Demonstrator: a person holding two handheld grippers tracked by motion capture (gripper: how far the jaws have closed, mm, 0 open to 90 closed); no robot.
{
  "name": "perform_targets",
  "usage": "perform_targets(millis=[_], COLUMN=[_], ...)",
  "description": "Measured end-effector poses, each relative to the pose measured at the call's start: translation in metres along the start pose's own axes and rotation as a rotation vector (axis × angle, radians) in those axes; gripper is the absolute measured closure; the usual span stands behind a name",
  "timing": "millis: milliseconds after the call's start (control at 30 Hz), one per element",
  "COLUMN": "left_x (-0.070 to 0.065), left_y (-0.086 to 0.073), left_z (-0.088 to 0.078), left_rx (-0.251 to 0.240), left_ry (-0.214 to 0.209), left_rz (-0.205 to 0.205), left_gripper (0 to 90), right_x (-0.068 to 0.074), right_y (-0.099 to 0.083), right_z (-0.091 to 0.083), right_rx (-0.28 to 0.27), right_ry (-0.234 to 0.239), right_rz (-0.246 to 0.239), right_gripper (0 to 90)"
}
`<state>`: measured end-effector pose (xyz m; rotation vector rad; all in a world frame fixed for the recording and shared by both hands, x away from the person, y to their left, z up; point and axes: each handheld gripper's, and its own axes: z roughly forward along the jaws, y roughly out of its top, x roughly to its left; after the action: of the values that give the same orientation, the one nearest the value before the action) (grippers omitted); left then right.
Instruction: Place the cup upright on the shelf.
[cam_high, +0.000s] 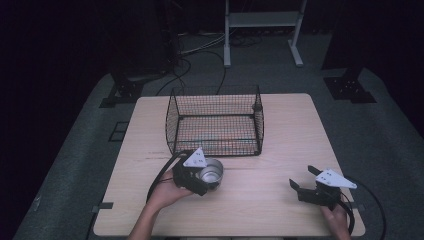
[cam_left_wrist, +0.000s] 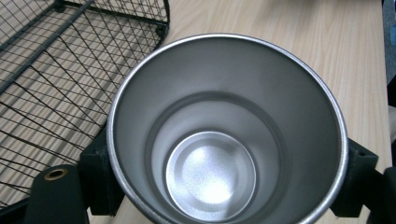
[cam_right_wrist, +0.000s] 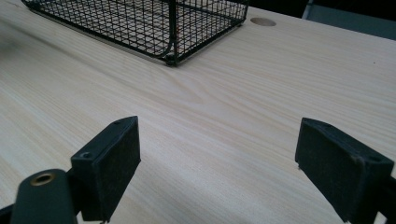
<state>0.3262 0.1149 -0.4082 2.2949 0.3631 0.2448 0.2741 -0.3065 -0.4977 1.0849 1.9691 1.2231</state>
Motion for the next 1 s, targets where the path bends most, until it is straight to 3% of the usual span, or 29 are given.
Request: perform_targets(millis=[500, 1000], left_x=[0.022, 0.040], left_y=[0.028, 0.048], left_z=[-0.022, -0.040], left_rx=[-0.012, -0.019], left_ry=[-0.025, -0.023], left_rz=[-0.007, -0.003], left_gripper=[17.7, 17.7], right_x=[-0.001, -0.001], right_y=[0.000, 0.000], right_z=[0.000, 0.000], right_rx=[-0.003, -0.005], right_ry=[0.004, 0.007], right_rz=[0.004, 0.005], right_gripper=[13.4, 13.4])
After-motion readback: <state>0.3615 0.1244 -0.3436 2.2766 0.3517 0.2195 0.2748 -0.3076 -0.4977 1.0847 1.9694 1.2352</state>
